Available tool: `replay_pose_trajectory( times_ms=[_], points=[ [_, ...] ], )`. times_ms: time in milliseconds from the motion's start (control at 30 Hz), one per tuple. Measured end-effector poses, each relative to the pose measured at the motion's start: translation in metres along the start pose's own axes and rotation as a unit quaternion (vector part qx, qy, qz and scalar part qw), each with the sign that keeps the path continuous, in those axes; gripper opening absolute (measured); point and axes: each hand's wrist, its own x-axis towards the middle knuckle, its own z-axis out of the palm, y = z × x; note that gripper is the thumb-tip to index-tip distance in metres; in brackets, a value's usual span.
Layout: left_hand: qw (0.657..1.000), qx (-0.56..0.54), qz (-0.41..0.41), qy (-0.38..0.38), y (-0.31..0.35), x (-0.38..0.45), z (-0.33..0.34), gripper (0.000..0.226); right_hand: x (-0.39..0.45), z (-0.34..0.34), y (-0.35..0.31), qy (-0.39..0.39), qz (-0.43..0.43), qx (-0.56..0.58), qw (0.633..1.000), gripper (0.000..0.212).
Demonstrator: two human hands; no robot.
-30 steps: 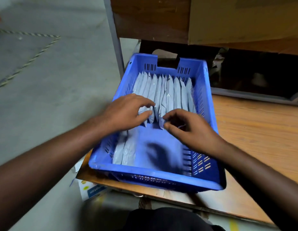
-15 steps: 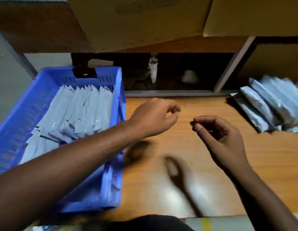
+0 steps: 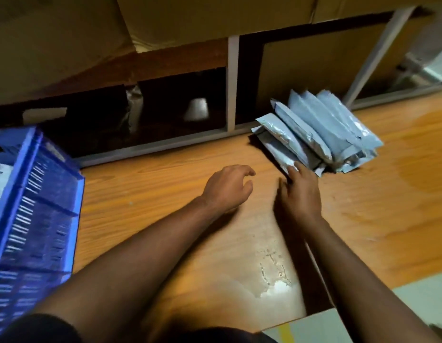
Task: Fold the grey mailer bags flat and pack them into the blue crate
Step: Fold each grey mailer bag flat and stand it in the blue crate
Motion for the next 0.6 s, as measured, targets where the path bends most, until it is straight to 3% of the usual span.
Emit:
replay_pose_trajectory(
  times_ms=[167, 367, 500, 600],
  points=[
    [1.0, -0.019, -0.013, 0.005, 0.013, 0.02, 0.018, 0.03, 0.019, 0.018, 0.024, 0.049, 0.006, -0.066, 0.997, 0.023],
    [1.0, 0.002, -0.01, 0.014, 0.0, 0.02, 0.023, 0.042, 0.005, 0.019, 0.022, 0.103, -0.027, 0.07, 0.992, 0.02],
    [0.999, 0.016, -0.006, 0.032, -0.036, -0.009, 0.017, 0.058, -0.024, 0.008, -0.001, 0.066, -0.08, 0.16, 0.982, 0.021],
    [0.997, 0.058, -0.029, 0.048, -0.067, -0.051, 0.014, 0.082, -0.043, 0.007, -0.021, 0.029, -0.131, 0.26, 0.956, 0.02]
  ],
)
